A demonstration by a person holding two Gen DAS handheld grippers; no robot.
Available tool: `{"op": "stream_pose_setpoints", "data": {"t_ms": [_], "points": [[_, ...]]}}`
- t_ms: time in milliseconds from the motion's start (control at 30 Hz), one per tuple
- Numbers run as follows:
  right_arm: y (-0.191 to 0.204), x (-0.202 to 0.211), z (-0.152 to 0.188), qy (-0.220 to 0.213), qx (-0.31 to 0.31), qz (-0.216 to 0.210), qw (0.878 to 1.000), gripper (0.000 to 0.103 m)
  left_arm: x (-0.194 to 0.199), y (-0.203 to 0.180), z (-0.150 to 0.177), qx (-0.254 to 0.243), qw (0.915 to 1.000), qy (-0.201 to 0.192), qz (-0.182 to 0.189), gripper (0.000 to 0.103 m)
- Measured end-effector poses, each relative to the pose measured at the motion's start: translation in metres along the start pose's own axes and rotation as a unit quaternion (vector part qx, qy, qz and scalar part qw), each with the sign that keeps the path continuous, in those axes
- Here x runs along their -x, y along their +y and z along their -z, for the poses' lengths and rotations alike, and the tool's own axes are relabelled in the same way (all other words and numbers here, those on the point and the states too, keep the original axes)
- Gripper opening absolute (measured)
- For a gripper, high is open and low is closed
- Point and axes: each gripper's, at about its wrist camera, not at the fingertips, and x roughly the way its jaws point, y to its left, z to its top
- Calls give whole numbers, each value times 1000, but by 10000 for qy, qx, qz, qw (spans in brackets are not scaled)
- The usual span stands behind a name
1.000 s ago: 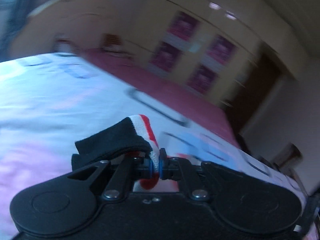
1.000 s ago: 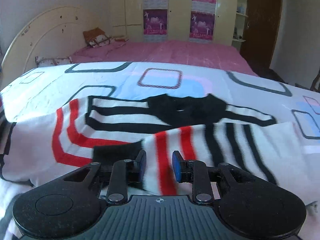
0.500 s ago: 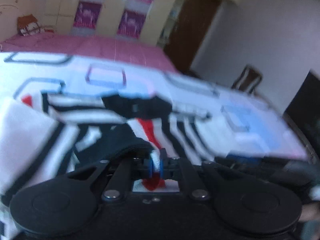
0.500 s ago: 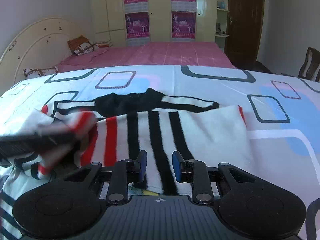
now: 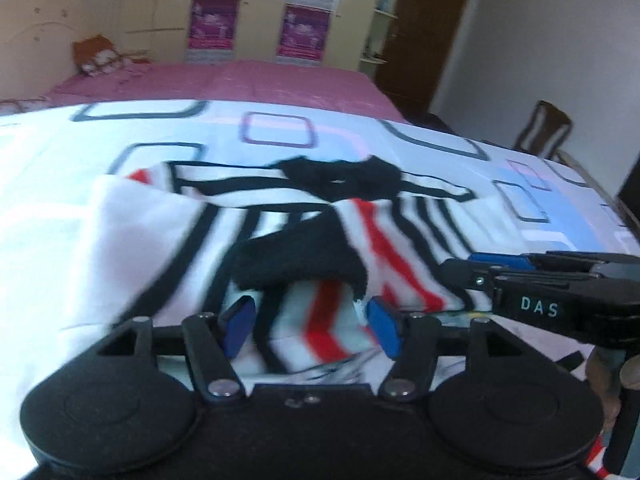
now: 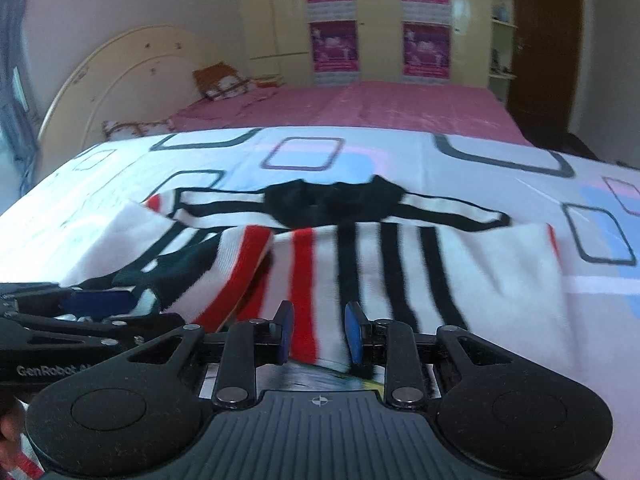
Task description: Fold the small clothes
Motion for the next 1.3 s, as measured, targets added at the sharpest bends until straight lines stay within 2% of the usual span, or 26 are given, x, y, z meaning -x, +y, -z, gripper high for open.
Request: {"op": "stream_pose_setpoints", "data": {"t_ms": [33, 67, 100, 133, 433, 500, 633, 767, 867, 967, 1000, 1067, 1133, 1200, 1300], "points": [[4, -2, 0, 17, 47, -11, 10000, 29, 3, 4, 1, -7, 9999, -28, -134, 62], [9, -3, 0, 33, 106, -12, 9999, 43, 6, 8, 2, -11, 9996, -48, -271, 62], [13, -4, 0, 14, 159, 17, 9999, 67, 9, 12, 2, -1, 9993, -57, -363, 62], [19, -3, 1, -60, 272, 86, 9996, 73, 12, 18, 4, 45, 9990, -62, -448, 62], [49, -18, 8, -41, 1015, 285, 9944, 73, 29, 53, 14, 295, 9958, -182, -845, 61], [54, -21, 9, 15, 1104, 209, 9937, 58, 33, 59, 18, 325, 9948, -208, -945, 61], [64, -28, 12, 35, 1310, 217, 9911, 57, 36, 77, 30, 534, 9925, -109, -1094, 61], [76, -20, 16, -90, 1566, -120, 9876, 57, 34, 86, 37, 617, 9911, -24, -1179, 61], [90, -31, 21, -23, 1912, 13, 9815, 57, 29, 89, 39, 621, 9909, 21, -1194, 60], [96, -50, 19, 19, 1924, 231, 9810, 57, 24, 90, 40, 585, 9905, 2, -1248, 60], [97, -53, 18, -14, 1928, 261, 9809, 52, 22, 90, 40, 573, 9901, 7, -1279, 59], [99, -55, 15, -39, 1966, 256, 9801, 30, 18, 91, 40, 575, 9897, 15, -1312, 59], [99, -56, 11, -80, 1987, 273, 9797, 28, 14, 91, 41, 564, 9895, 18, -1333, 59], [92, -52, 7, -200, 1902, 316, 9810, 13, 13, 91, 40, 534, 9896, -3, -1336, 56], [64, -38, -8, -416, 1170, 308, 9918, 11, 12, 90, 39, 482, 9900, -65, -1327, 52]]}}
